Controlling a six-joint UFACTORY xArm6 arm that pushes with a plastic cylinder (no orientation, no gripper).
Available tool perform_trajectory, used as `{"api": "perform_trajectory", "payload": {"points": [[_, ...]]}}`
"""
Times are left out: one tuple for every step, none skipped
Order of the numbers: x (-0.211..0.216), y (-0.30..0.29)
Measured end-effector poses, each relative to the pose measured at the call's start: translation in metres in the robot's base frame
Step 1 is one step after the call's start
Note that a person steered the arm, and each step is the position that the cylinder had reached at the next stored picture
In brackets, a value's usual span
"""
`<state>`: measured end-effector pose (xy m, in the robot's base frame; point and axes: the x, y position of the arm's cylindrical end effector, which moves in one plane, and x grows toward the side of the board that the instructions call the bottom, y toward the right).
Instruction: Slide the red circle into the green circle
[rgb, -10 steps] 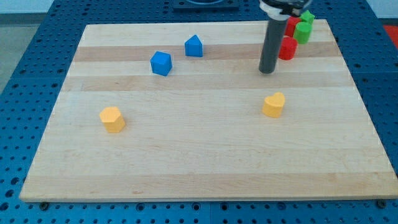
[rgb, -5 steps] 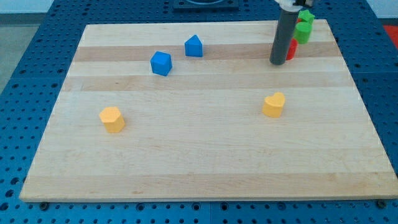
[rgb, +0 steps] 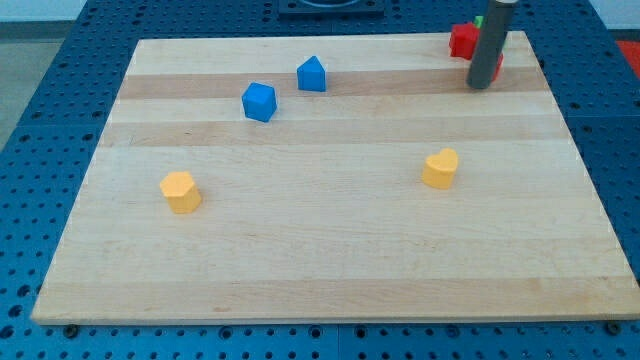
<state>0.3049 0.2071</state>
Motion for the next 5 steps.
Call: {"api": "perform_trajectory", "payload": {"points": [[-0.001,0.013],[-0.017,0.013],[-0.022,0.013],[-0.013,0.013],[0.010,0.013]]}}
